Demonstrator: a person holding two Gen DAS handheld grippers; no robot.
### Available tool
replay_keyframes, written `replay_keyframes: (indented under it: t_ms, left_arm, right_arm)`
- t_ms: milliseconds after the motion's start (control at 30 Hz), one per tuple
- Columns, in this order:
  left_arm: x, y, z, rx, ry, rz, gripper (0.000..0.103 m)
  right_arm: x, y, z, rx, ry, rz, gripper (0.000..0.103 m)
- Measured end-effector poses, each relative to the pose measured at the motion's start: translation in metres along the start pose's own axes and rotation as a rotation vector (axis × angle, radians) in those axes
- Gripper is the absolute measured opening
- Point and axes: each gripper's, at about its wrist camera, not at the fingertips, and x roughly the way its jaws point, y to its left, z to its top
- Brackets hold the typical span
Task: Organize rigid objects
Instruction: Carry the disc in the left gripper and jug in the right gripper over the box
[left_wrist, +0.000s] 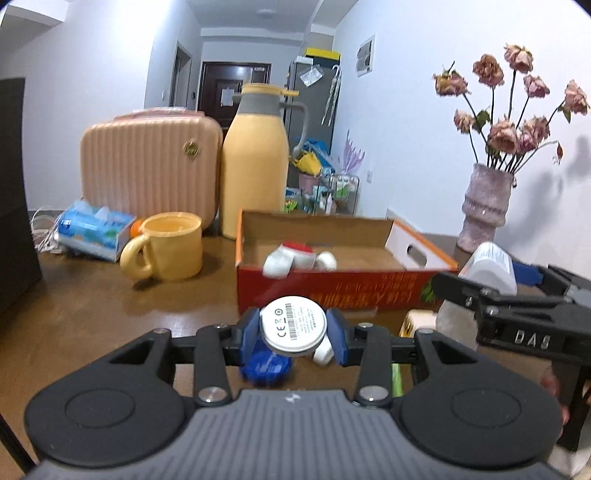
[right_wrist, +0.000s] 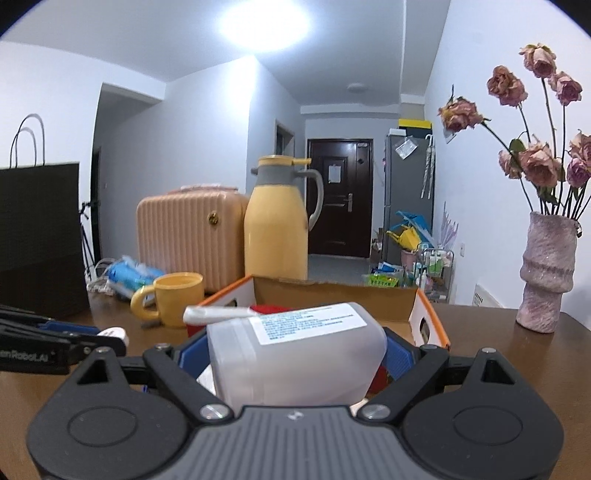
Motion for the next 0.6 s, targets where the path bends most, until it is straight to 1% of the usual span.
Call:
replay_keyframes:
  t_ms: [233, 333, 467, 600]
  left_arm:
    - [0.019, -0.018, 0.034, -0.023, -0.052, -0.005, 0.04]
    - [0.033, -0.025, 0.045, -0.05, -0.06, -0.016, 0.04]
    - [0.051, -0.035, 0.059, -0.053, -0.07, -0.025, 0.04]
    - [0.072, -0.039, 0.068, -0.071, -0.071, 0.0, 0.04]
  right_arm:
    - [0.012, -0.016, 0.018, 0.028, -0.029, -0.03, 0.092]
    - [0.023, -0.023, 0.024, 0.042, -0.027, -0.056, 0.092]
    - [0.042, -0.034, 0.033, 0.073, -0.028, -0.089, 0.092]
    - [0.064, -0.048, 0.039, 0.121, -0.03, -0.124, 0.092]
